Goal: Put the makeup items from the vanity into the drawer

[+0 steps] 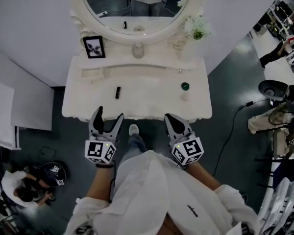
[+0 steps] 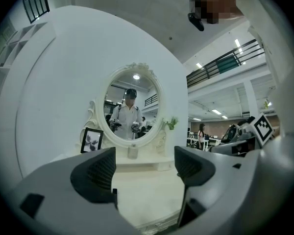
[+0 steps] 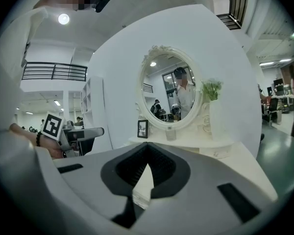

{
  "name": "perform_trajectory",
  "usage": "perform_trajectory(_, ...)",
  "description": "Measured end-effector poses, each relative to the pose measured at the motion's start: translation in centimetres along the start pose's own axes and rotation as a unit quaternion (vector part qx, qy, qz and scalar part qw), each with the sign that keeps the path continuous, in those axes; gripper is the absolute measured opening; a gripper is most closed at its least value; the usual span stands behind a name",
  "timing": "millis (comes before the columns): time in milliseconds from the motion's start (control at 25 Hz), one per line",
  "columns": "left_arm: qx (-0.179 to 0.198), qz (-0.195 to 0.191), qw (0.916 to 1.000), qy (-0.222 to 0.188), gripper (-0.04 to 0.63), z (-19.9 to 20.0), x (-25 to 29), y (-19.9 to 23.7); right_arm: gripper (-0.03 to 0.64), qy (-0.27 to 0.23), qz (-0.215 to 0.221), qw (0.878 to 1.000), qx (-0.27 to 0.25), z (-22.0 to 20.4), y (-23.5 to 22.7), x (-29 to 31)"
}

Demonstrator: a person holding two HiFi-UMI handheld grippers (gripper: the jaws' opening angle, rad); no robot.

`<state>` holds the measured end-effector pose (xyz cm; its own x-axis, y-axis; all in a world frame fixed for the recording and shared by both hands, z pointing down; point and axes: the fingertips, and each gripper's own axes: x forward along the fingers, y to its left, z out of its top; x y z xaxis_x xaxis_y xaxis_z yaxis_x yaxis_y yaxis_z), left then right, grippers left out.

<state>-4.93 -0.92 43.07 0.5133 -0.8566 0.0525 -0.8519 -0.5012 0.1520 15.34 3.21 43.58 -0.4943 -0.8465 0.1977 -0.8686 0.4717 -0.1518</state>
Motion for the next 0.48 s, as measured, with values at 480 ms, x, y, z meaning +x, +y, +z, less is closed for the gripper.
perform_trajectory(480, 0.007, -0.022, 0.9975, 0.067, 0.359, -3.3, 10.1, 5.7, 0.018, 0.03, 0.007, 1.0, 0.004, 0.7, -2.2, 13.3)
